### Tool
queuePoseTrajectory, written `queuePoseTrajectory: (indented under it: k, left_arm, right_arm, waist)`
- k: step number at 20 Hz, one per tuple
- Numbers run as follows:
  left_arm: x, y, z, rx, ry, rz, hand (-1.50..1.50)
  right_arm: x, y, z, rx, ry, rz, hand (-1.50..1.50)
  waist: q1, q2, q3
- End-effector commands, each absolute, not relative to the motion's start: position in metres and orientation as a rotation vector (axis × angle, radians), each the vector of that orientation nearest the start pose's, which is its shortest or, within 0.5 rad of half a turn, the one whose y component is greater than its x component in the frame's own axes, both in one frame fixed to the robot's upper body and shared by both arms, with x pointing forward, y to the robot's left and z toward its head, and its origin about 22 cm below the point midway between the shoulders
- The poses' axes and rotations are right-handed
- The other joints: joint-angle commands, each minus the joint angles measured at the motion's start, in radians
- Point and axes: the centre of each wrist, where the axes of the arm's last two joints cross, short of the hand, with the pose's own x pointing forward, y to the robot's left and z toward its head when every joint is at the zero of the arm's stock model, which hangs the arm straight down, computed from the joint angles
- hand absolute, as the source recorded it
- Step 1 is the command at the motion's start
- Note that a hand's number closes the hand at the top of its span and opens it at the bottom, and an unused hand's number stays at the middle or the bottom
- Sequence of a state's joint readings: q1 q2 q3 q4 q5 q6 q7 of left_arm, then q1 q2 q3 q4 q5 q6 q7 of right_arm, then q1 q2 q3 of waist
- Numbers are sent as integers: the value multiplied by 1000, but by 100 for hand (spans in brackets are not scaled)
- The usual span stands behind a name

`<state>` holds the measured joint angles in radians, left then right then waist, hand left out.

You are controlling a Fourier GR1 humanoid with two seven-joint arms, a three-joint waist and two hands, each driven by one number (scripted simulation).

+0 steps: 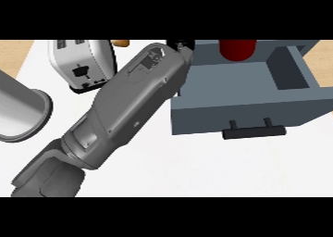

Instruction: Pick up the can, place it into the drawer and close the drawer

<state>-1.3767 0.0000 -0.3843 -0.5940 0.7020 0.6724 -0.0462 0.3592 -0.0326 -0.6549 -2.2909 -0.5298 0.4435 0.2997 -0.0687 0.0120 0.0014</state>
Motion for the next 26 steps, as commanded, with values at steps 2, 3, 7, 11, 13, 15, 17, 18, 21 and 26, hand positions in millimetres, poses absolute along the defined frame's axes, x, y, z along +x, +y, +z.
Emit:
queuePoseTrajectory:
  k: [2, 3, 7, 11, 13, 15, 17, 18, 21, 26]
  left_arm:
    - [419, -18, 209, -122, -1661, 58, 150]
    - [426, -11, 201, -88, -1649, 57, 150]
    - [420, -12, 180, -57, -1658, 9, 150]
    - [420, -19, 189, 9, -1657, 18, -150]
    - [418, -17, 178, 25, -1623, 41, -150]
    - [424, -11, 174, 55, -1638, 45, -150]
    - [414, -15, 161, 55, -1638, 49, -150]
    - [425, -10, 173, 55, -1645, 71, -150]
    - [418, -12, 161, 73, -1628, 83, -150]
    - [421, -11, 164, 57, -1645, 98, -150]
  right_arm:
    - [89, -365, 126, -117, -1810, -100, -150]
    - [86, -367, 118, -104, -1802, -124, -150]
    - [92, -363, 127, -103, -1818, -104, -150]
    - [84, -353, 134, -95, -1812, -101, -150]
    - [87, -349, 132, -103, -1817, -118, -150]
    - [87, -342, 136, -107, -1817, -77, -150]
    - [93, -359, 136, -108, -1809, -91, -150]
    - [97, -364, 118, -105, -1806, -100, -150]
    - [94, -364, 129, -106, -1807, -65, -150]
    - [93, -355, 137, -94, -1830, -95, -150]
  waist:
    - [-20, 5, 1]
    - [-6, 3, 1]
    - [-9, 3, 1]
    - [-27, 5, 1]
    - [-20, 4, 1]
    - [-25, 9, 0]
    - [-17, 3, 0]
    - [-21, 11, 2]
    - [-38, 10, 1]
    - [-29, 7, 0]
